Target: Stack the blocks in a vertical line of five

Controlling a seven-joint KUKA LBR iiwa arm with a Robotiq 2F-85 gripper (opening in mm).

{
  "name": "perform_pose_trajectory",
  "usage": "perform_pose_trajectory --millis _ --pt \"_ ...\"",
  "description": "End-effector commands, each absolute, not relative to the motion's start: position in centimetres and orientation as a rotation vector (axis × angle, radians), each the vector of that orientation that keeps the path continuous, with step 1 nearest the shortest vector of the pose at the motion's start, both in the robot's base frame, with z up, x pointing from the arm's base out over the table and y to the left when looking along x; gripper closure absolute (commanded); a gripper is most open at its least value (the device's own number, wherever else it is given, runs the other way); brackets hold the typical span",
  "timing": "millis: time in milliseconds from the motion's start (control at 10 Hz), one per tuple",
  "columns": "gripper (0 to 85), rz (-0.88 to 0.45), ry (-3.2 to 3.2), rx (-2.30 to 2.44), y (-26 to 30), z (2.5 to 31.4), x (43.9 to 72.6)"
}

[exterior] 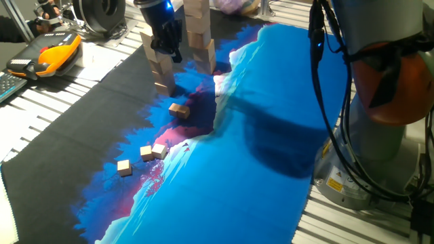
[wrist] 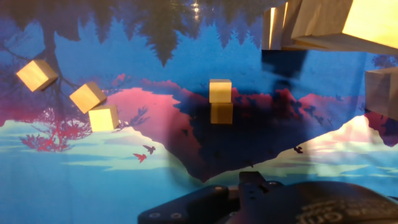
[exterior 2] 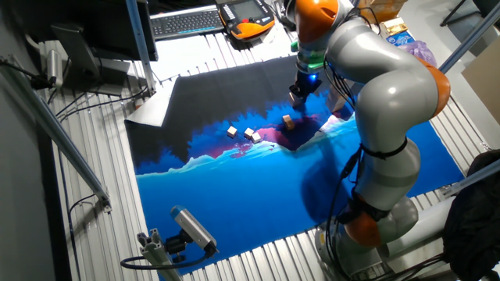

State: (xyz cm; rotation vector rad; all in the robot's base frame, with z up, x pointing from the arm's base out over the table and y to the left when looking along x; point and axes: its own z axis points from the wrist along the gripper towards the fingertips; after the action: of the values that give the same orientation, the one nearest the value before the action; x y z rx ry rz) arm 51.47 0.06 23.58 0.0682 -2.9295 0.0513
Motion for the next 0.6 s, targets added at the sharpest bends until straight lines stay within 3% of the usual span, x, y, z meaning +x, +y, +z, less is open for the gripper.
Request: perform_pose_trajectory --millis 0,500 --pt "85.0 0.046 -2.963 0.046 0.05 23.58 51.47" --pt "85.0 -0.038 -3.011 -0.015 0.05 23.58 51.47"
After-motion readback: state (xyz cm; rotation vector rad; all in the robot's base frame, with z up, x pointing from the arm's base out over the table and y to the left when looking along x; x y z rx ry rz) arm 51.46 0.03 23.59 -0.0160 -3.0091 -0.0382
